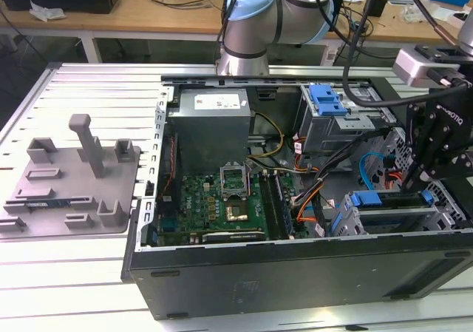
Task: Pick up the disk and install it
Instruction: 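Insert the first disk wire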
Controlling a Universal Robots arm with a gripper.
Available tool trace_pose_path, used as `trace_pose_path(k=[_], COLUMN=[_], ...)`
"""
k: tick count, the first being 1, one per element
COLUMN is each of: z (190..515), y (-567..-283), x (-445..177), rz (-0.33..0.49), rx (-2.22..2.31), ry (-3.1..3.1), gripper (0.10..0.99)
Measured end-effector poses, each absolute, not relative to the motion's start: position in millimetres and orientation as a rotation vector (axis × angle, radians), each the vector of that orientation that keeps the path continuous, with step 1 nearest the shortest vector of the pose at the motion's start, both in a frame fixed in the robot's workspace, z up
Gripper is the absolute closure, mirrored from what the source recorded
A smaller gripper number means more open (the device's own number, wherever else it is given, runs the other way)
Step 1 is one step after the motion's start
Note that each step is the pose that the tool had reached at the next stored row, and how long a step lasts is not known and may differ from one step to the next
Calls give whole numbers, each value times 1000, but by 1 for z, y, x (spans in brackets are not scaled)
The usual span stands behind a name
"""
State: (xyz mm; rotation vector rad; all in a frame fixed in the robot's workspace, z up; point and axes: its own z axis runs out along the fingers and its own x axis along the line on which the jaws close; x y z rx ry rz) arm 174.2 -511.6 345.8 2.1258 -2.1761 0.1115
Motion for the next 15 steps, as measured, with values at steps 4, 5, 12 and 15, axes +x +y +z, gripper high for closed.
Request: trace_pose_path(k=[4,5,12,15], z=[344,344,341,340], y=[-512,-512,-512,-512], x=[174,174,174,174], rz=[111,111,111,112], rx=[2126,2126,2126,2126], ry=[-2176,-2176,-2176,-2176], gripper=[922,922,922,922])
